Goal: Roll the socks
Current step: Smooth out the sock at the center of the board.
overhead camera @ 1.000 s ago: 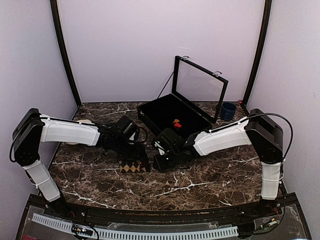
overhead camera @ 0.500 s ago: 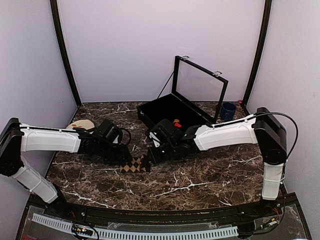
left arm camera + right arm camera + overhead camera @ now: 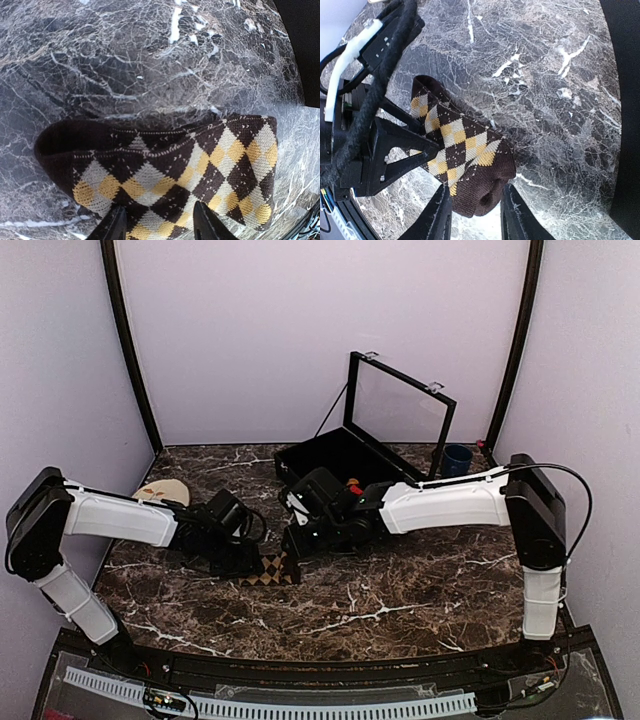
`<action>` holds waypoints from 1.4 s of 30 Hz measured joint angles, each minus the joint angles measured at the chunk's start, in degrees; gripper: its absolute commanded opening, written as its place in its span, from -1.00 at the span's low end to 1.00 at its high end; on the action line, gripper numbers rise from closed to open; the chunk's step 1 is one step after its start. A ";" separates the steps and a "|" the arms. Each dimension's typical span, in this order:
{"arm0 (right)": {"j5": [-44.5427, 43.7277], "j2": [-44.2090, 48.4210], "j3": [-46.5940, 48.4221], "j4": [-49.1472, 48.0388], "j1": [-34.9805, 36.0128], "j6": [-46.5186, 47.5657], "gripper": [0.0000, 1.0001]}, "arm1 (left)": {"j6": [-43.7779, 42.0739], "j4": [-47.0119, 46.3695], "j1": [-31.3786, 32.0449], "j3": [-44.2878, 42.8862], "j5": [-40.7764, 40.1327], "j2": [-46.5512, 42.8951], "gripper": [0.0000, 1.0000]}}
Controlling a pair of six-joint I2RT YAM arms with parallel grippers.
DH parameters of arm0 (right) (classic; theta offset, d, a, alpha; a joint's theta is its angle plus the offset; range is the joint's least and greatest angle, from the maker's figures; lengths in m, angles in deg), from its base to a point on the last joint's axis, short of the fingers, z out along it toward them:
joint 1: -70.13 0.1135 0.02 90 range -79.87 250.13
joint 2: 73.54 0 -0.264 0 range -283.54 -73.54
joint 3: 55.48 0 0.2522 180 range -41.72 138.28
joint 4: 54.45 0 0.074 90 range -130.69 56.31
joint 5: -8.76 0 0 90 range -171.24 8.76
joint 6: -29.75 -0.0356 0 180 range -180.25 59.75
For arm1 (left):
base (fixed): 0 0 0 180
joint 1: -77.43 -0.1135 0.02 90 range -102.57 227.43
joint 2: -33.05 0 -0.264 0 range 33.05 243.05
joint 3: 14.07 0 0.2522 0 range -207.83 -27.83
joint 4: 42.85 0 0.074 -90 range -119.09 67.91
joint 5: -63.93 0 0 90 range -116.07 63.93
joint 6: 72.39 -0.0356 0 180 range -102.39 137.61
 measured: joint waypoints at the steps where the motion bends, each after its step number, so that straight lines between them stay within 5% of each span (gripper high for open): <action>1: 0.09 0.00 -0.04 0.09 0.04 0.13 -0.35 | 0.00 -0.11 0.00 0.11 -0.02 -0.02 -0.03; 16: 0.83 -0.13 -7.85 0.50 1.84 1.18 -0.18 | -0.07 -2.49 -0.79 2.14 0.96 -1.05 -0.02; 28: -0.17 -0.26 -2.05 0.63 2.19 -0.28 -0.17 | -1.07 -3.74 -0.85 3.52 1.20 -1.79 -0.02; 42: -11.17 -2.03 -0.42 6.56 10.32 6.58 -0.17 | -2.19 -3.72 -1.29 3.58 2.23 -1.86 -0.02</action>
